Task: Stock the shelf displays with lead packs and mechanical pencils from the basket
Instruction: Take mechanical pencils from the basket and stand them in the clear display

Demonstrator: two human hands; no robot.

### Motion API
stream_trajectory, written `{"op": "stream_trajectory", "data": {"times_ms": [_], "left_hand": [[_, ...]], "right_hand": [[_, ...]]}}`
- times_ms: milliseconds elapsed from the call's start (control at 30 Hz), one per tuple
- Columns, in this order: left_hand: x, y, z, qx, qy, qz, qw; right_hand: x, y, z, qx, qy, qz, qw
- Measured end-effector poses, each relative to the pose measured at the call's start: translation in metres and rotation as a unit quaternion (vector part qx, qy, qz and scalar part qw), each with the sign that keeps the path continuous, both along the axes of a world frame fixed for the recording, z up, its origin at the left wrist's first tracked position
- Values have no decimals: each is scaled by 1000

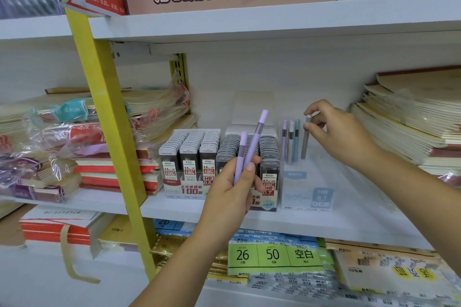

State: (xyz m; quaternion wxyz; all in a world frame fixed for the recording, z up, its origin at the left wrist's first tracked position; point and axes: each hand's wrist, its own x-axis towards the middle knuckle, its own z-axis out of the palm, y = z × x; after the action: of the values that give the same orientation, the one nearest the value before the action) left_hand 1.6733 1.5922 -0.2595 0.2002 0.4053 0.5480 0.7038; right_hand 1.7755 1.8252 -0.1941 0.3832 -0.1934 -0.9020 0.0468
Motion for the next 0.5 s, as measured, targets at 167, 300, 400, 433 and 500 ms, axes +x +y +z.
{"op": "stream_trajectory", "data": {"times_ms": [167, 300, 400, 433, 500], "left_hand": [[1, -1, 1, 0, -2, -2, 1000], [2, -2, 3, 0, -4, -4, 1000], [3, -2, 4, -2, -8, -6, 1000], [4, -2, 4, -2, -9, -6, 1000], [5, -3, 5, -2, -10, -7, 1000]], "right_hand": [[-3, -1, -2, 3, -13, -8, 1000], [-5, 2, 0, 12, -6, -20, 1000], [-8, 3, 3, 70, -27, -77, 994], [-8, 2, 4, 67, -45, -94, 992], [-8, -1, 6, 50, -73, -115, 989]]}}
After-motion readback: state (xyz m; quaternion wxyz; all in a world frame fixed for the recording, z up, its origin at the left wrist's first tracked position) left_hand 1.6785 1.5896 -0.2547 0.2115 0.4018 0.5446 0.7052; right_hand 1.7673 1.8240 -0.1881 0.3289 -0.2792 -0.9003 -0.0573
